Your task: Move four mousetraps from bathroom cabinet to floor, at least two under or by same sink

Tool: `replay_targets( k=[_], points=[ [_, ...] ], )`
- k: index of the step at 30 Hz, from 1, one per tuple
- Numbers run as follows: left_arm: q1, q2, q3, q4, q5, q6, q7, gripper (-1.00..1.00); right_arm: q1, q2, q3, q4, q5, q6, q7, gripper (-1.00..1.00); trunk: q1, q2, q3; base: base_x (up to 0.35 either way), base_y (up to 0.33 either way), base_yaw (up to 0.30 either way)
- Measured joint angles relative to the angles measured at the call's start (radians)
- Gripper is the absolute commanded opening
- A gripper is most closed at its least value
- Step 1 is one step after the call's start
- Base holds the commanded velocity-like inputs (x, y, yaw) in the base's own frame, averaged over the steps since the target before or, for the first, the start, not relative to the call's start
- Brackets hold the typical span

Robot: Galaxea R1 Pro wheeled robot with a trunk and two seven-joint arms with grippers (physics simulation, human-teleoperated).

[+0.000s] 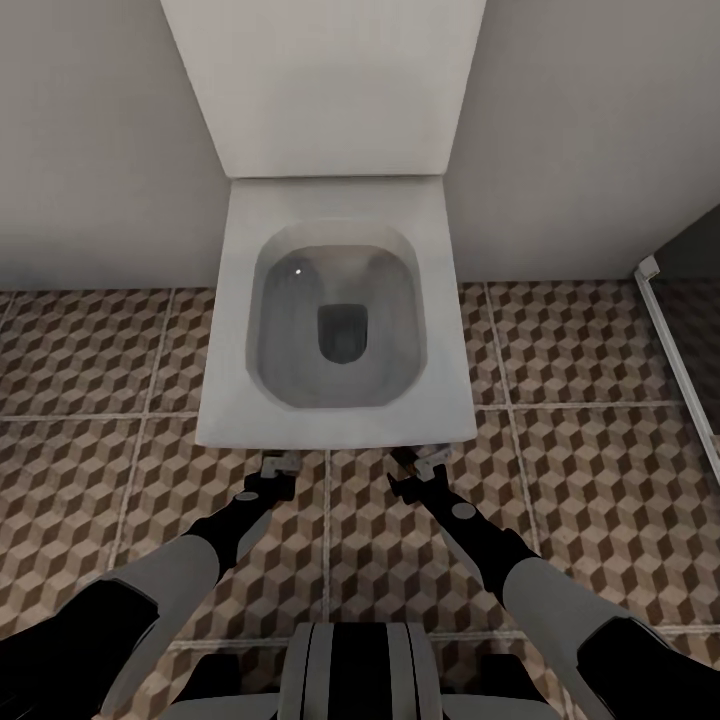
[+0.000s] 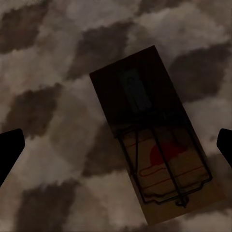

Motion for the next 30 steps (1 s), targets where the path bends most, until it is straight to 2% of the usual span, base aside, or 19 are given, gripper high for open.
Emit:
replay_targets(
  k=[19, 30],
  points=[
    [0.001, 0.0, 0.0, -0.001, 0.0, 0.001, 0.0, 1.0, 0.0, 0.0, 0.0, 0.001, 0.0, 0.0, 0.0, 1.0, 0.0, 0.0, 0.0, -0.004, 0.0, 0.0],
    [0.001, 0.0, 0.002, -0.003, 0.002, 0.001, 0.001, 1.0, 0.0, 0.0, 0.0, 0.001, 0.0, 0.0, 0.0, 1.0, 0.001, 0.0, 0.0, -0.263, 0.0, 0.0]
  ],
)
